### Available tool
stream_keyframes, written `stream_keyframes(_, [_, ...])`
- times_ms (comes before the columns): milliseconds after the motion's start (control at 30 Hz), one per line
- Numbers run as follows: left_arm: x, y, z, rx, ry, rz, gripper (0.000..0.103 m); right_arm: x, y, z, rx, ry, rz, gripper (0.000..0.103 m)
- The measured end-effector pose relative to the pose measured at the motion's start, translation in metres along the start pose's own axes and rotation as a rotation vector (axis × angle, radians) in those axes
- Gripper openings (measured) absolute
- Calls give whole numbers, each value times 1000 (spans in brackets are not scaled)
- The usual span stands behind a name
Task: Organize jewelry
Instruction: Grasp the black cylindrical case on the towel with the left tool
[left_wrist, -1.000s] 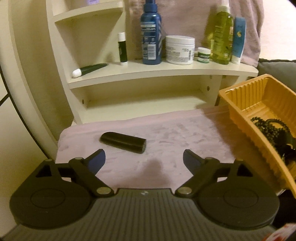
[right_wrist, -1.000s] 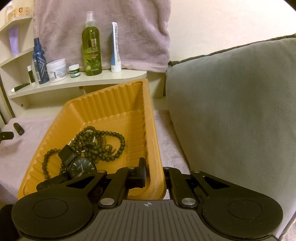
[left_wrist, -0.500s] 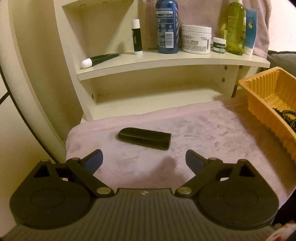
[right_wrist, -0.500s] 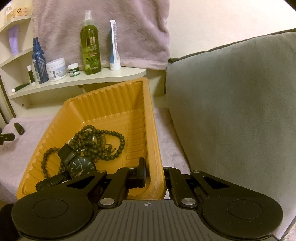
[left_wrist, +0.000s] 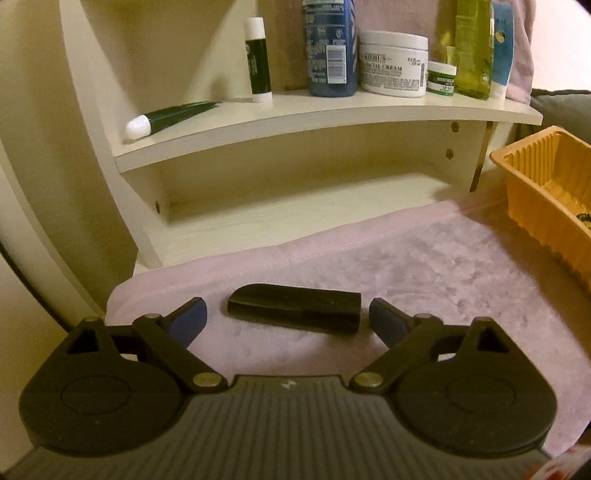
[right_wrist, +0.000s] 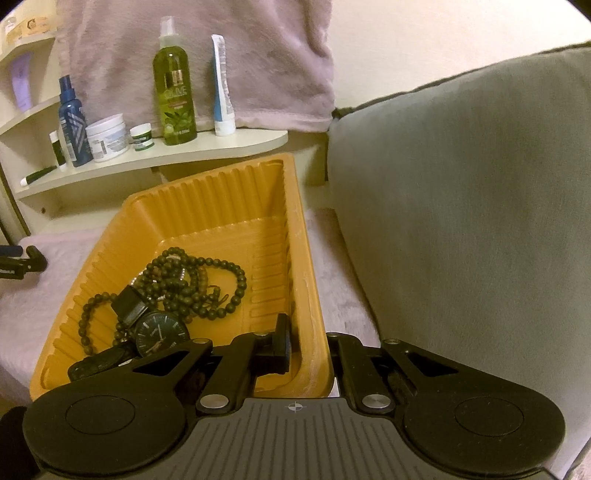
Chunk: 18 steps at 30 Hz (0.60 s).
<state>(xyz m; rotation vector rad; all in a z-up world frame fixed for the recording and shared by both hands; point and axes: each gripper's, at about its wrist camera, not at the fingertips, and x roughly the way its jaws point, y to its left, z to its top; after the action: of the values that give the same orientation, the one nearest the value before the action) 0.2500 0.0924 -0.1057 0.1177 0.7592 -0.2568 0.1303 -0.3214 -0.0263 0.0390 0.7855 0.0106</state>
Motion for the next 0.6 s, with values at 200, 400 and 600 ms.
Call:
stream_keyframes(200, [4,1,3,16,4,-26,77,3,-2,0,8,3,2,7])
stream_keyframes(400, [-4,-6,4,14,19,-5,76,3,-7,-2,35,1,8,7])
stream_keyframes(600, [-29,-18,2,-32,3,-16,76,7,-13,-7,83,7,21,8])
